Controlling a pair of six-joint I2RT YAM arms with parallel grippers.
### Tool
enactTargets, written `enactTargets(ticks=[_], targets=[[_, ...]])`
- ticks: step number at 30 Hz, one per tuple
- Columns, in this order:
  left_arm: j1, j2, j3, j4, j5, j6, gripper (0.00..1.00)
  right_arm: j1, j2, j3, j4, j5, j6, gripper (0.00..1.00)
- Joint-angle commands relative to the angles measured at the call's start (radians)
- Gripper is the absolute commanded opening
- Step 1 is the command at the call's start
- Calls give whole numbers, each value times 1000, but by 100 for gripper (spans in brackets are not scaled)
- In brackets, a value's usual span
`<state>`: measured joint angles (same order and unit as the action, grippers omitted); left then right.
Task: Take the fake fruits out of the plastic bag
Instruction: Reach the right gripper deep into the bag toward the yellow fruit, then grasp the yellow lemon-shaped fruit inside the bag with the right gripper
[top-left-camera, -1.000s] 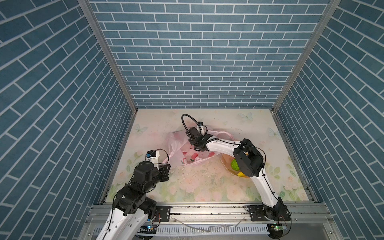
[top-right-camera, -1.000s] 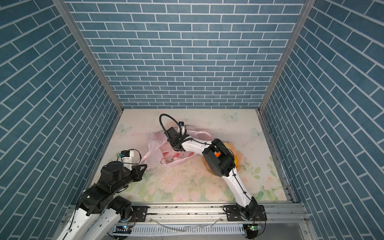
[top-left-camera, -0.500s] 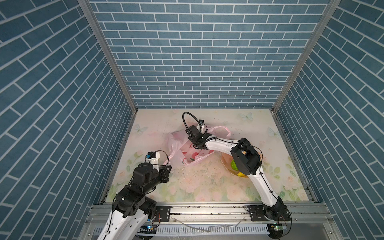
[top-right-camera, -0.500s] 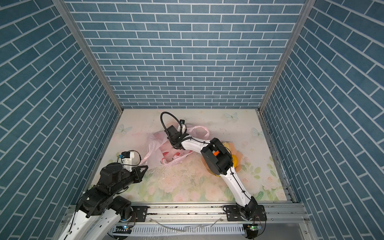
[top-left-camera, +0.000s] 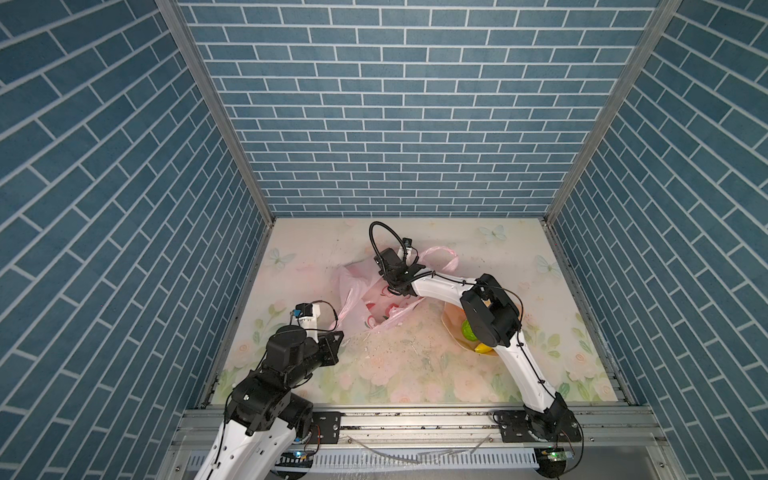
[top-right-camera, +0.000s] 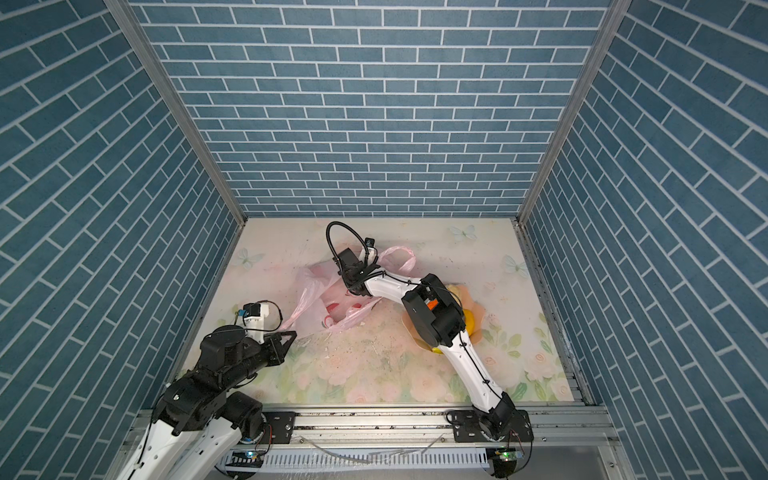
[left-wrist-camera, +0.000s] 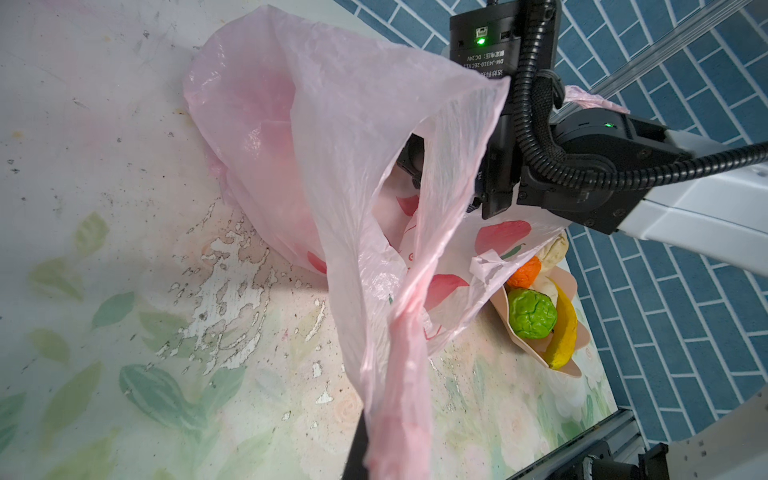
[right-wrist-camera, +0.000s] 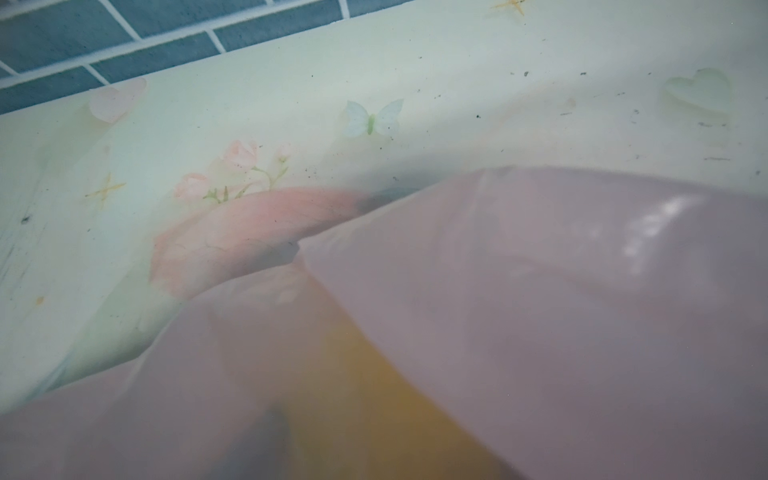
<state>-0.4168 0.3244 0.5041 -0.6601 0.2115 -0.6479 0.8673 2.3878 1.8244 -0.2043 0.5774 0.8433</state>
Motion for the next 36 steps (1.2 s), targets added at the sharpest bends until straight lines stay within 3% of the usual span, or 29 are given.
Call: enactTargets(ticks=[1,9,24,36], targets=[[-1,-8,-8,-14,0,-2,3,-42,34,44,-12,3,69,73],[-1,-5,-7,-16,-2,-2,3,-48,39,42,-6,-14,74,62],[-2,22,0,8,-19,5,3,-49,-15,-32,66,-67,56,34],[-1,76,-28,90,-31,6,3,-39,-111,-147,124,-136,26,27]])
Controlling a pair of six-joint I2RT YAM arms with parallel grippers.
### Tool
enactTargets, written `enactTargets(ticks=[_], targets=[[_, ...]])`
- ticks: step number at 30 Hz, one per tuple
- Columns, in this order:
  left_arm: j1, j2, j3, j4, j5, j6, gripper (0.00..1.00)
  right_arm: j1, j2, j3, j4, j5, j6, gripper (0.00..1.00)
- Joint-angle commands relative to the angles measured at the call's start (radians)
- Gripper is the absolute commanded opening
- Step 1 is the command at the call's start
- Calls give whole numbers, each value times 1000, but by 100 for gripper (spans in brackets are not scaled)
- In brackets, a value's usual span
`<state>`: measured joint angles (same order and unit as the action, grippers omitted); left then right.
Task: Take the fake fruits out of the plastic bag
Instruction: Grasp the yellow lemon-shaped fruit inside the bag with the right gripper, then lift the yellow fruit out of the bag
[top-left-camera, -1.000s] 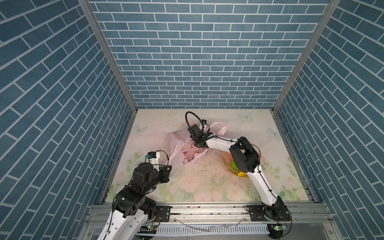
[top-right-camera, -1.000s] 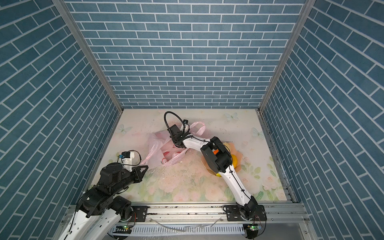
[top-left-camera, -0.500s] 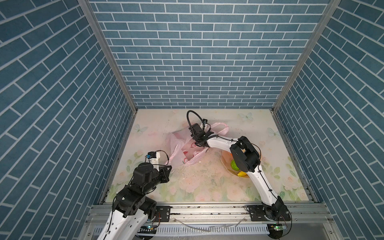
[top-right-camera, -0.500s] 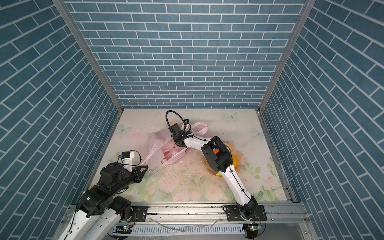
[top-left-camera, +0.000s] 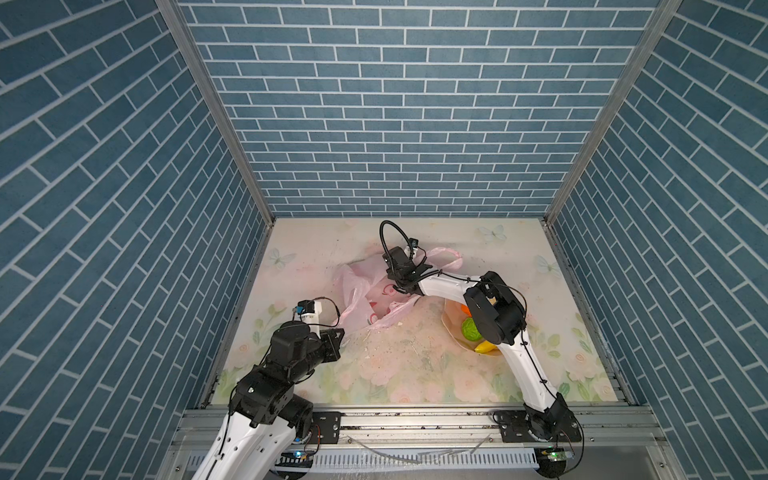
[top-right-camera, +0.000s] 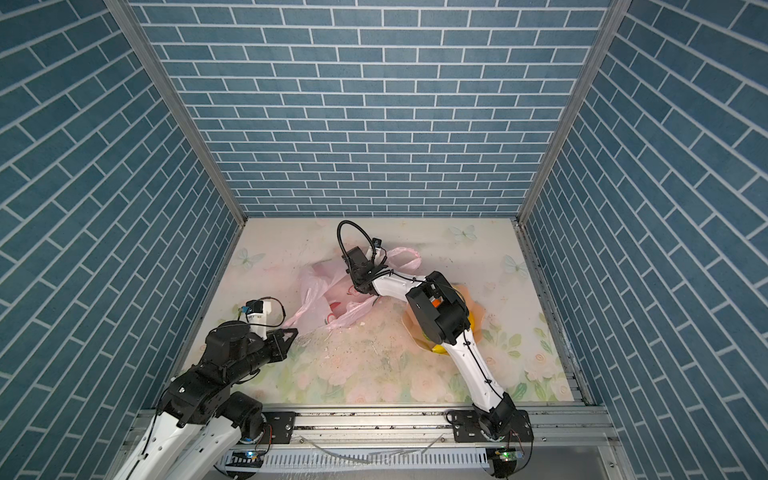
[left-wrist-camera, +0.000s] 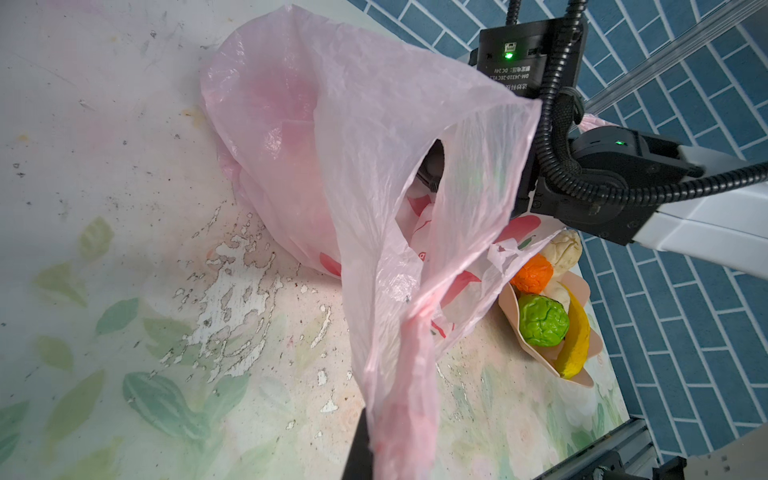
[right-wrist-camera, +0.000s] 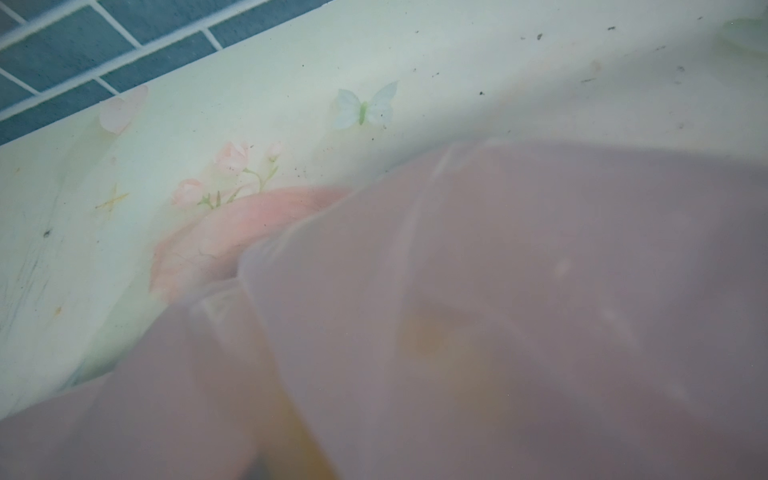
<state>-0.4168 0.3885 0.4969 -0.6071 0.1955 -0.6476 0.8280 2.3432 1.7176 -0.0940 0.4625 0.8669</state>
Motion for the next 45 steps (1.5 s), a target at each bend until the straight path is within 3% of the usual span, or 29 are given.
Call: enactTargets(ticks=[1,27,45], targets=[[-1,18,-22,46,-14,6,3,3,-76,-48,13,-26,-3,27],[-1,85,-3,152,-67,10,3,83,-248,-148,2,-171,-101,26],[-1,161,78,134,-151,113,3,134,-388,-232,-105,-296,-195,25]])
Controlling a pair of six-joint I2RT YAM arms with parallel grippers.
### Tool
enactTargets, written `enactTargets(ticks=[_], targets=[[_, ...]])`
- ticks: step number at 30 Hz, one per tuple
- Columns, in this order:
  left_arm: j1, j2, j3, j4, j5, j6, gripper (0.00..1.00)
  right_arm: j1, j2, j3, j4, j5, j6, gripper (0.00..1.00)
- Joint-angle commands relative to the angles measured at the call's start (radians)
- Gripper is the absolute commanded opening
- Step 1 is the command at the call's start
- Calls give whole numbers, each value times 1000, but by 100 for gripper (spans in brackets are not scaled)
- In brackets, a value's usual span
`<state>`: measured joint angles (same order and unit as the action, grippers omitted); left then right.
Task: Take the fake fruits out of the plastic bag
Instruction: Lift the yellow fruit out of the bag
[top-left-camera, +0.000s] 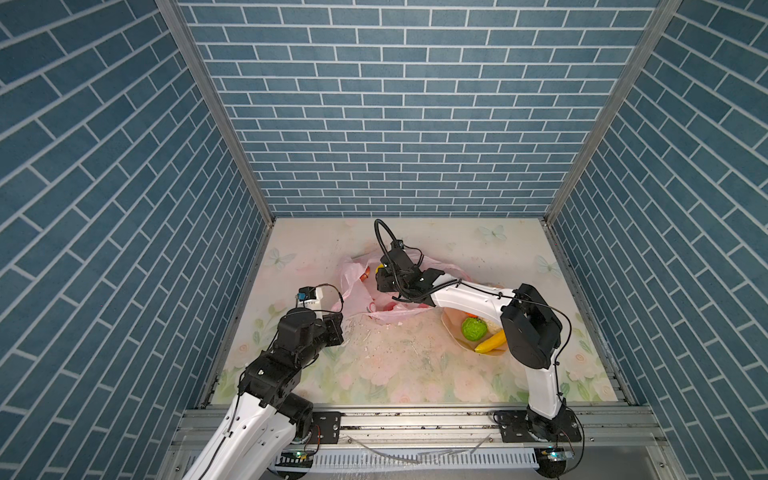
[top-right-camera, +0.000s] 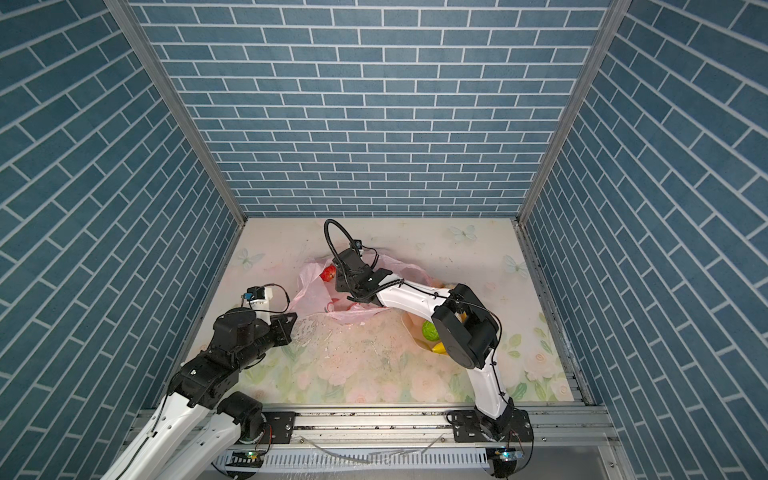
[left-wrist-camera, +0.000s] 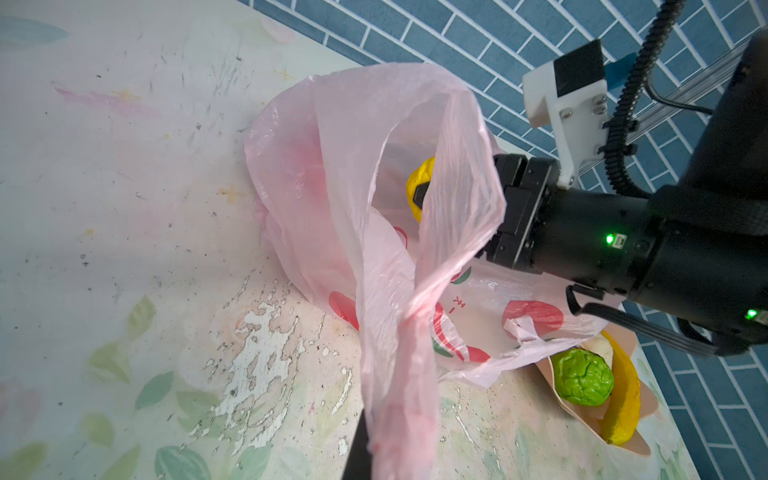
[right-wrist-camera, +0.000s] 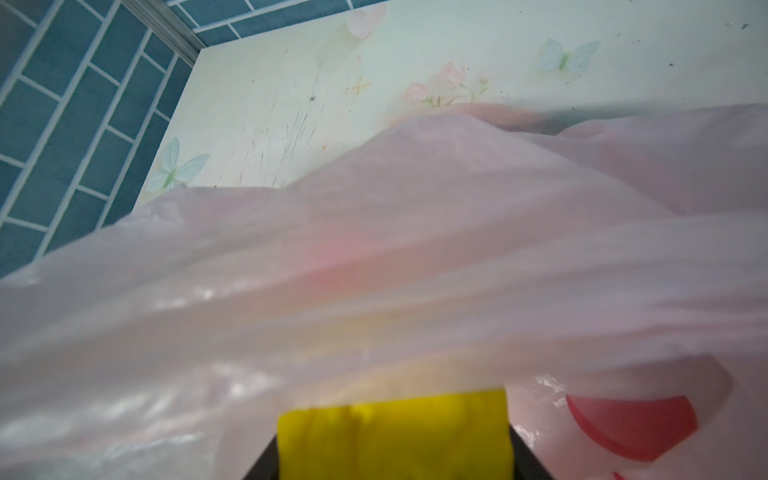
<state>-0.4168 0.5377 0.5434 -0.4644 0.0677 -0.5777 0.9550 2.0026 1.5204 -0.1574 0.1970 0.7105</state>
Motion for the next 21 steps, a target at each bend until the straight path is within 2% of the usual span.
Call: enactTargets(ticks=[1,13,21], targets=[[-1,21,38,-11,-22,54,3,8,-54,-39,-51,-35,-43,25],[0,60,85,-68,-56,135,4,25,-205,-123,-134,-59,-112,25],[0,79,82,-65,-45,135,3,26,-395,-189,-262,17,-159,25]])
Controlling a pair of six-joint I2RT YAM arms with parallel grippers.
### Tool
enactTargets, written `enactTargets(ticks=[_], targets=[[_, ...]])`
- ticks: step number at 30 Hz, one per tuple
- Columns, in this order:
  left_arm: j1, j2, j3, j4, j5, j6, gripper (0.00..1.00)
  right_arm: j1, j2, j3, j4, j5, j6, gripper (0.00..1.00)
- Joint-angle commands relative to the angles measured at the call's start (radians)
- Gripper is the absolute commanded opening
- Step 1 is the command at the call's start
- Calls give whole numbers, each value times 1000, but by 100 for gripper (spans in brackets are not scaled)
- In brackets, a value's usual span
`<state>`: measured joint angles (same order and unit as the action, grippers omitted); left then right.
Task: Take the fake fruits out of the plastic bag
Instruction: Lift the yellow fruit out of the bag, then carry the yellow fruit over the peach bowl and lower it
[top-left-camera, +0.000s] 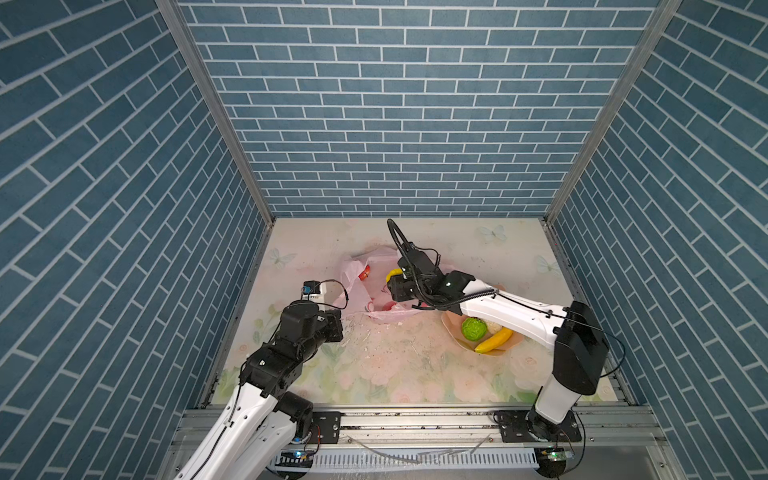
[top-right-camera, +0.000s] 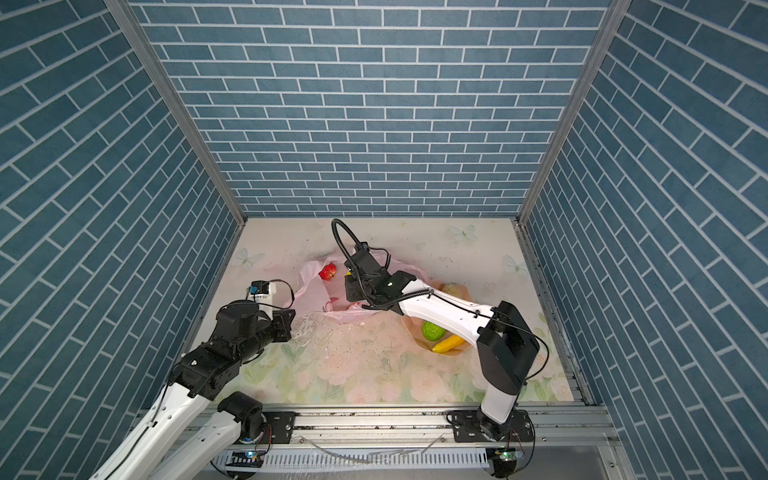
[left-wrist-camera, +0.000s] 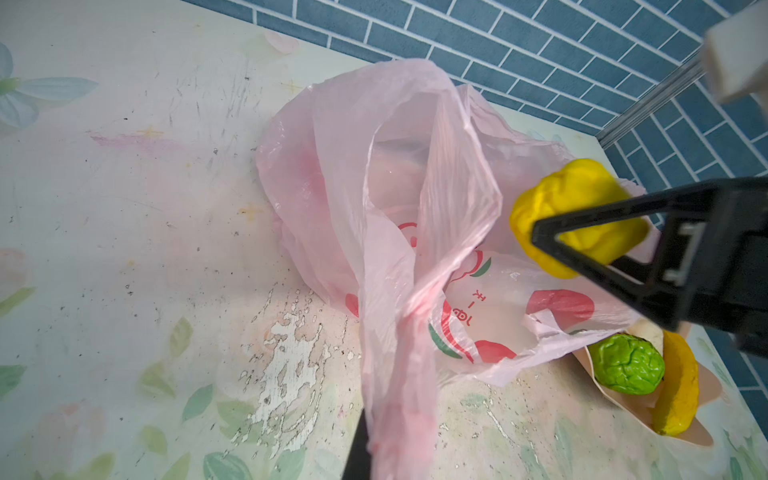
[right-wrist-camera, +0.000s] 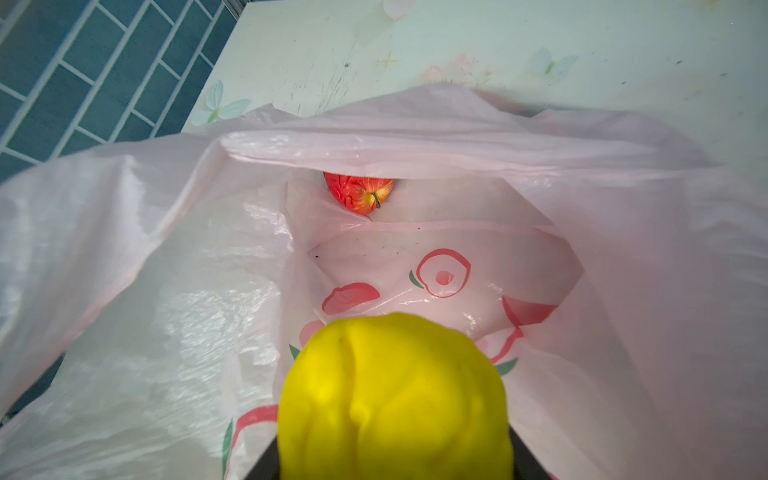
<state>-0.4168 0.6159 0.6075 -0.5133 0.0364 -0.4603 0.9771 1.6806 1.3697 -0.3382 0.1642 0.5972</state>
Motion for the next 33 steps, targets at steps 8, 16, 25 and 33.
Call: enactTargets(ticks=[8,16,25,33], targets=[[1,-2,12,-16,-22,16,4,-9,-278,-101,-220,165,-66,25],[0,-21,21,-44,-34,13,4,-79,-441,-166,-311,201,-59,25],[1,-19,76,-108,-53,22,4,-177,-514,-248,-347,159,-58,25],[0,-13,125,-148,-67,48,4,-191,-512,-326,-339,106,-31,25]])
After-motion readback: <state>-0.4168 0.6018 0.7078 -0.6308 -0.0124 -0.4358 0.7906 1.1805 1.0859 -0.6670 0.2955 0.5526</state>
